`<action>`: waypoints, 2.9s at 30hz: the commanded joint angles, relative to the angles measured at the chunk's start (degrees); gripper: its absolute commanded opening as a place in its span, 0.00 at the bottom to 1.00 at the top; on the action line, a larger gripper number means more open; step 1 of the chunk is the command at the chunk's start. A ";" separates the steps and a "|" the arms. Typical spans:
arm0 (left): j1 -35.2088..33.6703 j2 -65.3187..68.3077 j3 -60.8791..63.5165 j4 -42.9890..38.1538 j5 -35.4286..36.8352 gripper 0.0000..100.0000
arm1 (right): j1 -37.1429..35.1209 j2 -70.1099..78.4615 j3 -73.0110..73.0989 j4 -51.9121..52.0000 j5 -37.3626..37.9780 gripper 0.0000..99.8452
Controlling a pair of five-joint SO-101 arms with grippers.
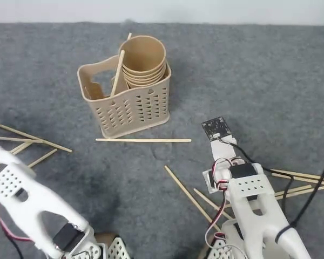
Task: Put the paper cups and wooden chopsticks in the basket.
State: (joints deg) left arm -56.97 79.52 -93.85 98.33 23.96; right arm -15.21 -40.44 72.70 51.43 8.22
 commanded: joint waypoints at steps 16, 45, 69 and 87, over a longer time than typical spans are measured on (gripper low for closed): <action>1.14 7.65 -0.75 -6.77 -0.18 0.11 | 0.13 -1.63 -0.26 -0.48 4.40 0.15; -4.13 -36.92 -1.89 2.73 -2.73 0.01 | 0.22 -1.63 -0.26 -0.48 4.40 0.15; 12.22 -89.32 35.82 -8.35 -5.01 0.01 | 0.40 -1.54 -0.18 -0.48 4.22 0.15; 34.29 -91.34 42.77 -22.15 -8.53 0.01 | 0.57 -1.45 -0.18 -0.40 4.40 0.15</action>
State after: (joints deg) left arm -24.26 -9.19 -52.79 76.88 19.74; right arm -15.21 -40.44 72.70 51.43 12.09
